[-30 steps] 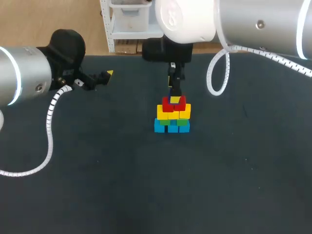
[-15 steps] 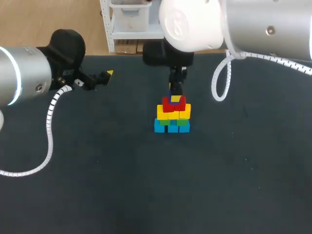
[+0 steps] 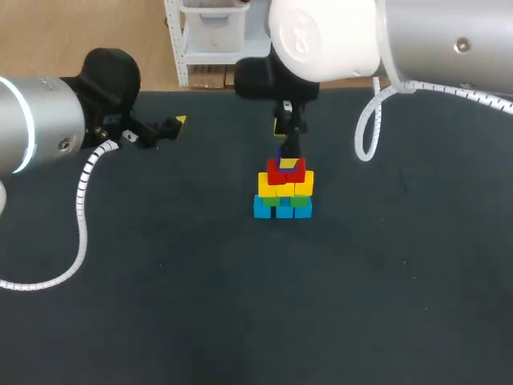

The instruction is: Place the blue cubes, place green cubes on the blue cubes, place the yellow cubes on the green cubes, then place the red cubes on the yellow cubes, and place purple cube on the red cubes.

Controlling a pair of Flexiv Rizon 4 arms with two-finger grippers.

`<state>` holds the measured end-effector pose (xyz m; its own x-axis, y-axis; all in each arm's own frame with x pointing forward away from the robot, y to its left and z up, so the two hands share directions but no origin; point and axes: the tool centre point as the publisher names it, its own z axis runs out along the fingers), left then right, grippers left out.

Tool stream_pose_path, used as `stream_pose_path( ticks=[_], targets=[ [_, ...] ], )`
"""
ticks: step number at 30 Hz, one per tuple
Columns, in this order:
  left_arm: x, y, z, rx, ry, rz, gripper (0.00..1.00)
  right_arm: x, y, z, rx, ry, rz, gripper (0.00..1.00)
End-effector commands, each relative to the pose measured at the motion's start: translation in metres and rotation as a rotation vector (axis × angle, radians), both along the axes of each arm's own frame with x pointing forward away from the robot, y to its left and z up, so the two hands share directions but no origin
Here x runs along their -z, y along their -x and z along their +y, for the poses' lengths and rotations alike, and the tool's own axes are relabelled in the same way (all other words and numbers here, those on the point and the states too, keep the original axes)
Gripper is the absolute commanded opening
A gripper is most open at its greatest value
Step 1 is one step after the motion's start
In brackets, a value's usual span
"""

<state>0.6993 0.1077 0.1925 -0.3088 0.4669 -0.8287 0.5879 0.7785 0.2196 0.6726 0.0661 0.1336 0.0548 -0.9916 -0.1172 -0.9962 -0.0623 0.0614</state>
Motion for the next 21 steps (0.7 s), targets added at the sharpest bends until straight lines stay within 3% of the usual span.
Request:
stream_pose_path(
  ticks=[1,12,21],
  targets=[
    [0.000,-0.001,0.001,0.005,0.002,0.001,1.00,-0.018,0.011,-0.019,0.025,-0.090,-0.052,1.00],
    [0.000,-0.001,0.001,0.005,0.002,0.001,1.00,-0.041,0.011,-0.050,0.118,-0.365,-0.086,1.00],
    [0.000,-0.001,0.001,0.005,0.002,0.001,1.00,-0.042,0.010,-0.071,0.209,-0.515,-0.098,1.00]
  ],
)
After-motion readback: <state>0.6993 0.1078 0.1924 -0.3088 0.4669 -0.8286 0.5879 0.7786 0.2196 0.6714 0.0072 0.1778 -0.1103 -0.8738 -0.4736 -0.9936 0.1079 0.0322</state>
